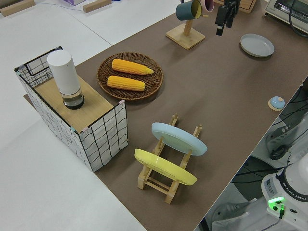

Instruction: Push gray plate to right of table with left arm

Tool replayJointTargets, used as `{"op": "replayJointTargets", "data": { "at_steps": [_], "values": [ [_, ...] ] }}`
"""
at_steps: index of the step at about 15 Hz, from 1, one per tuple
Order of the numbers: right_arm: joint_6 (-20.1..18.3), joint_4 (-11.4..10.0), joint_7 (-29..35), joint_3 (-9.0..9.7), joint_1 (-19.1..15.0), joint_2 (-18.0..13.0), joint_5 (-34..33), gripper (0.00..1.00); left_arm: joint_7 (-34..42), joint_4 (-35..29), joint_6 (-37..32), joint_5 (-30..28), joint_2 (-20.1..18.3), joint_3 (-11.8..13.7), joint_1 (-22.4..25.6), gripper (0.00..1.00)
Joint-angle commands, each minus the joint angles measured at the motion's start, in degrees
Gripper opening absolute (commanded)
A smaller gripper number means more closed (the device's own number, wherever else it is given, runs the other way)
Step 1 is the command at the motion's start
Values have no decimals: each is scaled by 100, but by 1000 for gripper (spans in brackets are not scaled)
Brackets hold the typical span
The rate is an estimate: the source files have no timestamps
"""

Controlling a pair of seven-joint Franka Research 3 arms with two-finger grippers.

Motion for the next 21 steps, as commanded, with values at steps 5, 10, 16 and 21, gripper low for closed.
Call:
{"op": "replayJointTargets", "data": {
  "at_steps": [5,10,16,21],
  "values": [
    [-74,23,-1,77,-118,-36,59,983,2338,-109,-224,-74,-419,-36,1578,991],
    [-74,23,-1,86,-118,-36,59,983,2667,-232,135,-74,-586,-36,2090,993],
    [-83,23,8,86,-118,-36,59,983,2640,-136,303,-469,-586,-18,2205,1000],
    [-74,23,-1,86,-118,-36,59,983,2544,-101,295,-566,-692,8,2205,1000]
  ]
}}
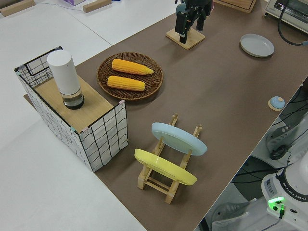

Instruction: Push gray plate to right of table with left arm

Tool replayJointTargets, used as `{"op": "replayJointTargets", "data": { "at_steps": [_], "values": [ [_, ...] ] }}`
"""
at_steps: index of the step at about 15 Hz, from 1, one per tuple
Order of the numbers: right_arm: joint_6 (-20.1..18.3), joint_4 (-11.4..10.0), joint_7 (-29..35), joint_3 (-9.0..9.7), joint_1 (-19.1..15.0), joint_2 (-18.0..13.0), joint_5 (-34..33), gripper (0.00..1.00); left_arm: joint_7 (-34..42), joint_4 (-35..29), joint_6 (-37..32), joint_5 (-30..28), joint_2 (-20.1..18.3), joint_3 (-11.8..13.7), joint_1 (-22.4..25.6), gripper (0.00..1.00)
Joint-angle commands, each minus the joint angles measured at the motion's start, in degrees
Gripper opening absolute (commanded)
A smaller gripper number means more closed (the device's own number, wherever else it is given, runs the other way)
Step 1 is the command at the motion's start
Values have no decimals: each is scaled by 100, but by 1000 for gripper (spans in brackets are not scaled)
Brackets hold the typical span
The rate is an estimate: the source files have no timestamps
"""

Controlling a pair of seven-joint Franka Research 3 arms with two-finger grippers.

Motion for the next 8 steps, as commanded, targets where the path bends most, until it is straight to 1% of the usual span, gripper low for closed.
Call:
{"op": "replayJointTargets", "data": {
  "at_steps": [1,3,8],
  "values": [
    [-83,23,8,77,-118,-36,59,983,-46,-95,65,-96,-231,-4,92,1000],
    [-74,23,8,77,-118,-36,59,983,-81,-104,57,-88,-293,-22,83,1000],
    [-74,23,8,86,-118,-36,59,983,-134,-104,21,-44,-302,-39,83,1000]
  ]
}}
